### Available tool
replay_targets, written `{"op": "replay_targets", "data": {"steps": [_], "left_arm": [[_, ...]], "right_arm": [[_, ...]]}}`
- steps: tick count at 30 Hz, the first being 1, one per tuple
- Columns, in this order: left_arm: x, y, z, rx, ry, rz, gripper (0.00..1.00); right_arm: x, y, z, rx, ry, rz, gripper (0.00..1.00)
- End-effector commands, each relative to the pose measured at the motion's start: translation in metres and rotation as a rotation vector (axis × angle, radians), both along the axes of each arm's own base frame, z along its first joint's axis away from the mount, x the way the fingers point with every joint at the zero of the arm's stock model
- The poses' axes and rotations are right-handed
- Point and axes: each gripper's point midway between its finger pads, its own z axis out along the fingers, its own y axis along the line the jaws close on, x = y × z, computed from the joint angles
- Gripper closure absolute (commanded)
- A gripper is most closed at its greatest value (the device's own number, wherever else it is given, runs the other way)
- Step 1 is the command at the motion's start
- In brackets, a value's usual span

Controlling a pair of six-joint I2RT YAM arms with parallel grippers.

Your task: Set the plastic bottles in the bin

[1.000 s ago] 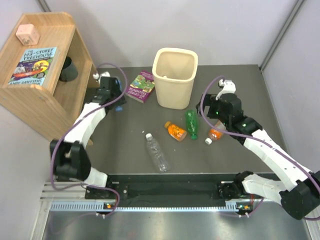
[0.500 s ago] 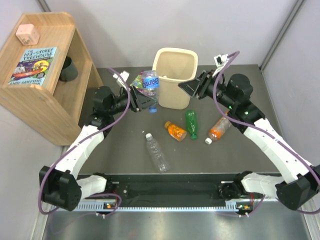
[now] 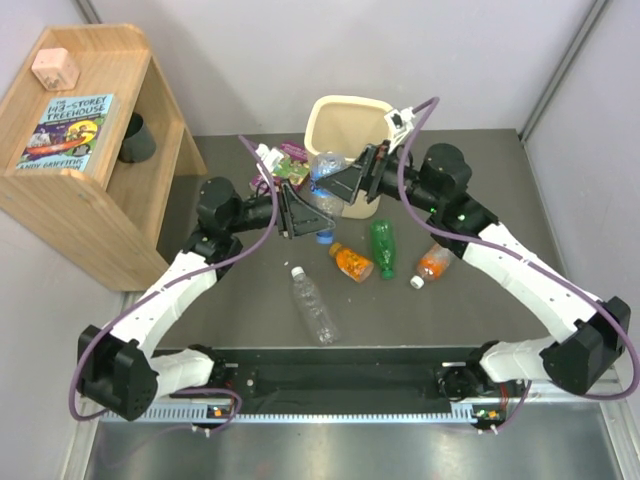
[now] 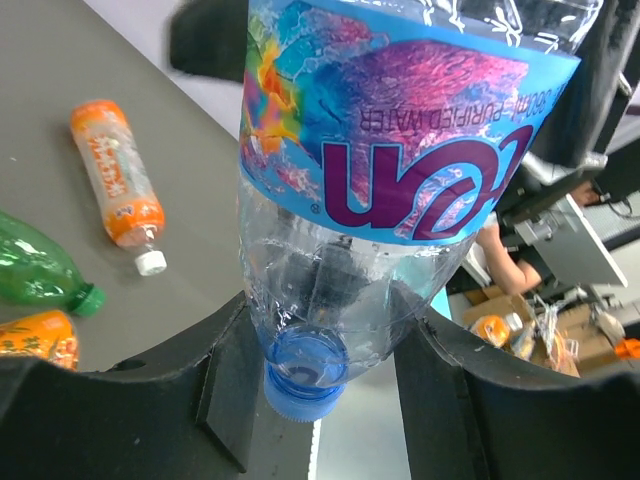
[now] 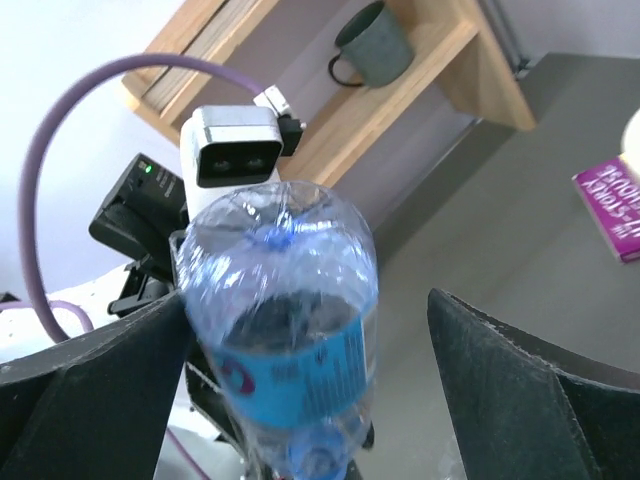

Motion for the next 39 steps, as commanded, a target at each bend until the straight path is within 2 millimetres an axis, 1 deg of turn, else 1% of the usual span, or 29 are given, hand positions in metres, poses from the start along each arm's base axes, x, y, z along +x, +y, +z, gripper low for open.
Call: {"op": "replay_targets", "data": {"steps": [1, 3, 4, 6, 7, 8, 9, 10, 12, 13, 14, 15, 16, 18, 19, 21, 23, 25, 26, 27, 29, 30, 32, 33, 35, 36, 37, 38, 39], "left_arm": [[-0.012, -0.006, 0.004, -0.001, -0.067, -0.052, 1.00], [-0.012, -0.006, 0.001, 0.008, -0.064, -0.049, 1.00], [-0.013, -0.005, -0.001, 0.010, -0.062, -0.045, 1.00], [-0.012, -0.005, -0.001, 0.011, -0.063, -0.033, 1.00], [-0.009, -0.005, -0.005, 0.025, -0.040, -0.021, 0.99], [-0.006, -0.004, -0.009, 0.042, -0.040, -0.004, 0.92], [0.001, -0.003, -0.010, 0.053, -0.035, 0.039, 0.77], [0.004, -0.002, -0.015, 0.086, 0.005, 0.065, 0.47], [0.014, 0.002, -0.018, 0.120, -0.001, 0.135, 0.24], [0.024, 0.005, -0.018, 0.132, 0.006, 0.198, 0.01], [0.029, 0.008, -0.024, 0.154, 0.034, 0.236, 0.01], [0.034, 0.013, -0.024, 0.158, 0.045, 0.274, 0.01], [0.043, 0.018, -0.027, 0.167, 0.060, 0.332, 0.01], [0.050, 0.026, -0.034, 0.178, 0.097, 0.386, 0.01], [0.057, 0.031, -0.037, 0.185, 0.105, 0.433, 0.01], [0.060, 0.038, -0.049, 0.228, 0.142, 0.473, 0.01], [0.063, 0.042, -0.057, 0.265, 0.130, 0.496, 0.01], [0.061, 0.046, -0.070, 0.311, 0.130, 0.496, 0.01], [0.060, 0.048, -0.074, 0.327, 0.131, 0.501, 0.01], [0.056, 0.051, -0.082, 0.349, 0.141, 0.504, 0.01], [0.055, 0.056, -0.090, 0.380, 0.134, 0.521, 0.01], [0.054, 0.061, -0.096, 0.398, 0.136, 0.545, 0.01], [0.051, 0.068, -0.108, 0.440, 0.140, 0.563, 0.01], [0.051, 0.073, -0.116, 0.461, 0.146, 0.587, 0.01], [0.048, 0.078, -0.128, 0.494, 0.166, 0.599, 0.01], [0.046, 0.079, -0.135, 0.506, 0.177, 0.597, 0.01], [0.044, 0.079, -0.138, 0.508, 0.185, 0.593, 0.01], [0.041, 0.080, -0.143, 0.513, 0.196, 0.589, 0.01], [0.040, 0.081, -0.144, 0.514, 0.199, 0.591, 0.01]], "right_arm": [[-0.011, 0.017, 0.017, 0.029, -0.050, 0.051, 0.00], [-0.012, 0.021, 0.014, 0.022, -0.049, 0.058, 0.06], [-0.013, 0.022, 0.012, 0.017, -0.044, 0.059, 0.20], [-0.012, 0.018, 0.012, 0.019, -0.044, 0.038, 0.38], [-0.012, 0.016, 0.012, 0.017, -0.049, 0.027, 0.54], [-0.010, 0.014, 0.012, 0.017, -0.054, 0.007, 0.60], [-0.012, 0.010, 0.018, 0.023, -0.065, -0.005, 0.67], [-0.011, 0.007, 0.018, 0.009, -0.076, -0.019, 0.81], [-0.008, 0.003, 0.031, 0.006, -0.103, -0.052, 0.94], [-0.003, -0.001, 0.035, -0.005, -0.123, -0.075, 1.00], [0.003, -0.005, 0.036, -0.025, -0.118, -0.104, 1.00], [0.009, -0.008, 0.054, -0.013, -0.149, -0.131, 1.00], [0.021, -0.018, 0.062, -0.019, -0.174, -0.180, 1.00], [0.052, -0.044, 0.092, 0.006, -0.219, -0.329, 1.00], [0.065, -0.055, 0.094, -0.008, -0.215, -0.391, 1.00], [0.098, -0.076, 0.109, -0.016, -0.230, -0.539, 1.00], [0.126, -0.095, 0.116, -0.083, -0.262, -0.693, 1.00], [0.154, -0.102, 0.116, -0.166, -0.288, -0.790, 1.00], [0.159, -0.104, 0.123, -0.171, -0.306, -0.818, 1.00], [0.174, -0.102, 0.114, -0.201, -0.315, -0.842, 1.00], [0.188, -0.107, 0.107, -0.253, -0.346, -0.904, 1.00], [0.200, -0.104, 0.093, -0.287, -0.340, -0.919, 1.00], [0.215, -0.106, 0.081, -0.328, -0.350, -0.969, 1.00], [0.229, -0.103, 0.063, -0.368, -0.340, -0.978, 1.00], [0.242, -0.099, 0.045, -0.401, -0.328, -0.990, 1.00], [0.254, -0.091, 0.023, -0.434, -0.310, -0.974, 1.00], [0.259, -0.086, 0.015, -0.445, -0.304, -0.959, 0.92], [0.262, -0.082, 0.007, -0.454, -0.297, -0.948, 0.72], [0.266, -0.079, -0.002, -0.461, -0.283, -0.942, 0.29]]}}
